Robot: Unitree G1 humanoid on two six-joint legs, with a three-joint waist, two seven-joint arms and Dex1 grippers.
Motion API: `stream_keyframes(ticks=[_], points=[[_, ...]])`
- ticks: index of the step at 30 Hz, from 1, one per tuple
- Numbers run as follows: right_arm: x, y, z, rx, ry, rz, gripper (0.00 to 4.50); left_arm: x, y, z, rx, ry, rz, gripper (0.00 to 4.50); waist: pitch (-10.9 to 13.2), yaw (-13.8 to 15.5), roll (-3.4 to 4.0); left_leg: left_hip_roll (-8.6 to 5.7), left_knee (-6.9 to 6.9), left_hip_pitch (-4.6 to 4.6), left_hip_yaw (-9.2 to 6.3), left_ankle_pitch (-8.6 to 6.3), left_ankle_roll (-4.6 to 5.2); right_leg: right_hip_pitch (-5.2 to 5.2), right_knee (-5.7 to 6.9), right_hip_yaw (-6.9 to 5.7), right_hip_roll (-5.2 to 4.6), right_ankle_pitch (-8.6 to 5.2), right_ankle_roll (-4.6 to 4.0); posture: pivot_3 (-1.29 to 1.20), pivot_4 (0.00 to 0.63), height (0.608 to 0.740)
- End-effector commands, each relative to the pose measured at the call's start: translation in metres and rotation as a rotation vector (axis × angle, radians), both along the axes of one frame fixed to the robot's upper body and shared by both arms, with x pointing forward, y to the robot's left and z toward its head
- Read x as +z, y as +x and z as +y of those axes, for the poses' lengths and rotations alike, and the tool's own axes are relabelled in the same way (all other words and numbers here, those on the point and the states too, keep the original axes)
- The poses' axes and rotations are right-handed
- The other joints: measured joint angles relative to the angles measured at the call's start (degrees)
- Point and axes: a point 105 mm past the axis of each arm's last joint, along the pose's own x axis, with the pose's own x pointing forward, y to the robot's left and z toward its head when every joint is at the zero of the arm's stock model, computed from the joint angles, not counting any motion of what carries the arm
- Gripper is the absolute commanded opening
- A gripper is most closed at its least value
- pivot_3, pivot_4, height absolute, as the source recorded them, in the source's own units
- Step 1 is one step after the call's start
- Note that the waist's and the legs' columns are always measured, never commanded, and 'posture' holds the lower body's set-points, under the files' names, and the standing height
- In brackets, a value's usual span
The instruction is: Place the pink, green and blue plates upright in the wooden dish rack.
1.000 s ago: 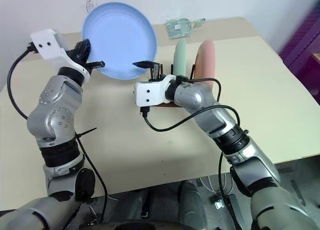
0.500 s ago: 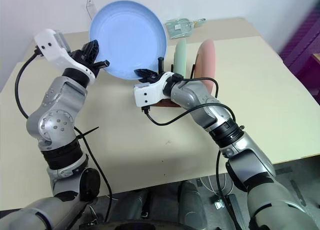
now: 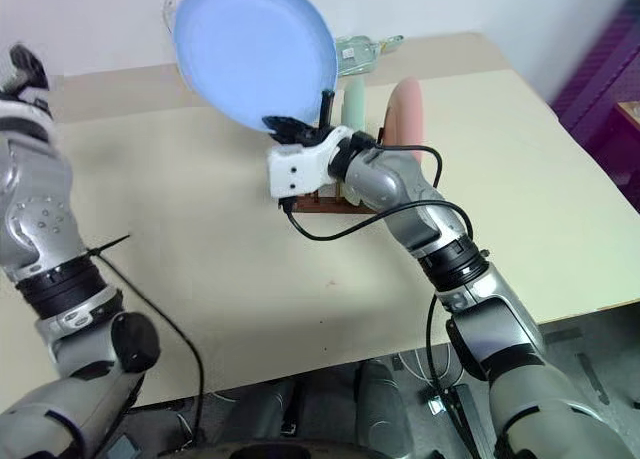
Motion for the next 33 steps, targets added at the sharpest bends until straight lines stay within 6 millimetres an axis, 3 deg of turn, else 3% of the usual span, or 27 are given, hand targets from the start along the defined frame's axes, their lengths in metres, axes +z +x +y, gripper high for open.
stream_keyframes(ticks=[1, 3, 5, 8, 9, 12, 17, 33], points=[[0.066, -0.037, -0.001, 0.226, 0.367, 0.104, 0.00, -0.019, 0.014, -0.047, -0.170, 0.263, 0.105, 4.17, 0.0, 0.5, 0.00, -0.01, 0.02, -0.01, -0.02, 0.00, 0.00, 0.01, 0.00, -0.01, 0.00, 0.01, -0.02, 0.00, 0.150, 0.738], [0.085, -0.047, -0.006, 0.366, 0.599, 0.317, 0.00, -0.052, 0.017, -0.063, -0.255, 0.281, 0.202, 4.17, 0.0, 0.7, 0.01, -0.02, 0.06, -0.01, -0.06, 0.00, 0.00, 0.06, 0.02, -0.04, -0.03, 0.02, -0.04, 0.00, 0.150, 0.738], [0.088, -0.049, -0.010, 0.460, 0.775, 0.566, 0.00, -0.075, 0.015, -0.075, -0.288, 0.296, 0.251, 4.17, 0.0, 0.6, 0.03, 0.00, 0.06, 0.02, -0.13, 0.00, 0.01, 0.11, 0.03, -0.05, -0.02, 0.05, -0.08, 0.00, 0.150, 0.738], [0.083, -0.045, -0.015, 0.466, 0.924, 0.787, 0.00, -0.085, 0.011, -0.087, -0.315, 0.287, 0.249, 4.17, 0.0, 0.5, 0.03, 0.03, 0.04, 0.01, -0.14, 0.00, 0.01, 0.06, 0.06, -0.06, 0.01, 0.06, -0.10, 0.00, 0.150, 0.738], [0.077, -0.040, -0.018, 0.460, 1.035, 0.895, 0.00, -0.087, 0.008, -0.093, -0.338, 0.289, 0.235, 4.17, 0.0, 0.5, 0.04, 0.03, 0.04, 0.01, -0.13, 0.00, 0.01, 0.02, 0.07, -0.05, 0.01, 0.06, -0.10, 0.00, 0.150, 0.738], [0.058, -0.035, -0.019, 0.390, 1.141, 1.068, 0.00, -0.094, 0.004, -0.101, -0.356, 0.319, 0.234, 4.17, 0.0, 0.5, 0.13, 0.07, -0.02, 0.00, -0.10, 0.02, -0.04, -0.09, 0.20, -0.02, 0.04, 0.05, -0.13, 0.00, 0.150, 0.738], [0.035, -0.026, -0.020, 0.246, 1.173, 1.174, 0.00, -0.103, 0.004, -0.102, -0.375, 0.318, 0.250, 4.17, -0.1, 0.4, 0.15, 0.05, -0.03, -0.03, 0.02, 0.02, -0.03, -0.17, 0.22, 0.04, 0.02, 0.06, -0.13, 0.00, 0.150, 0.738], [0.017, 0.000, -0.026, 0.096, 1.218, 1.323, 0.00, -0.106, 0.004, -0.123, -0.478, 0.349, 0.253, 4.17, -0.1, 0.3, 0.15, 0.04, 0.00, -0.05, 0.04, 0.02, -0.02, -0.17, 0.23, 0.04, 0.00, 0.06, -0.13, 0.00, 0.150, 0.738]])
